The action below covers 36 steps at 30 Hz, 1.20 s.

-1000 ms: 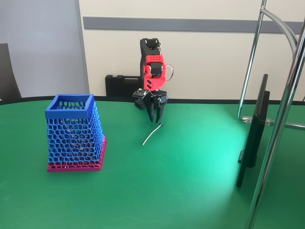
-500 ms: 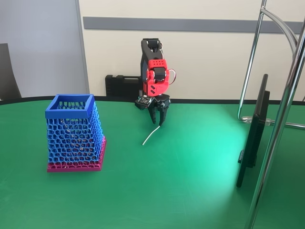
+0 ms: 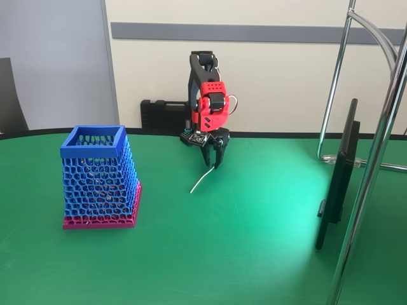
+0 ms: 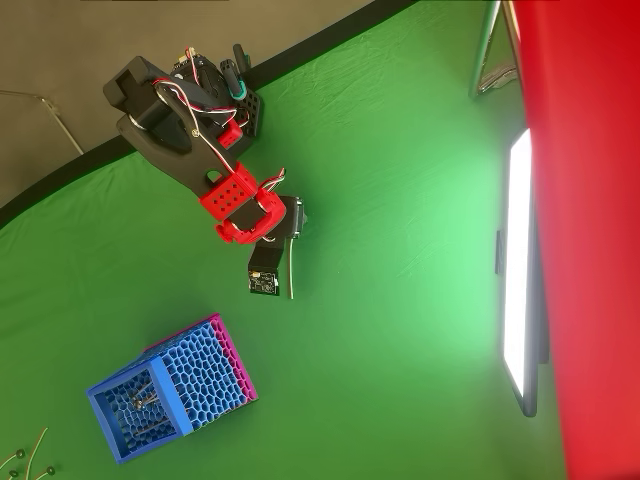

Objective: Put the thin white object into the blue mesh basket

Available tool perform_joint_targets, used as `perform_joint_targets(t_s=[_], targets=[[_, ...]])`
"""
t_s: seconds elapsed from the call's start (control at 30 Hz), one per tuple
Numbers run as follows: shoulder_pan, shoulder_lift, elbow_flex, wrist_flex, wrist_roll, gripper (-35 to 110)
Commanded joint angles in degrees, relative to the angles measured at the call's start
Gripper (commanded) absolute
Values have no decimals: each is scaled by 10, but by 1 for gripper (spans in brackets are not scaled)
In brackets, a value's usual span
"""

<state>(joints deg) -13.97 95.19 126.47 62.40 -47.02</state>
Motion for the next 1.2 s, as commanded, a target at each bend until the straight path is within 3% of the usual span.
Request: perform_joint_targets(t_s=[0.0, 0.67, 1.17], targets=[[-10, -1, -14, -3, 6, 15], [-13, -23, 0, -17, -1, 13], [-7, -6, -31, -20, 6, 2]])
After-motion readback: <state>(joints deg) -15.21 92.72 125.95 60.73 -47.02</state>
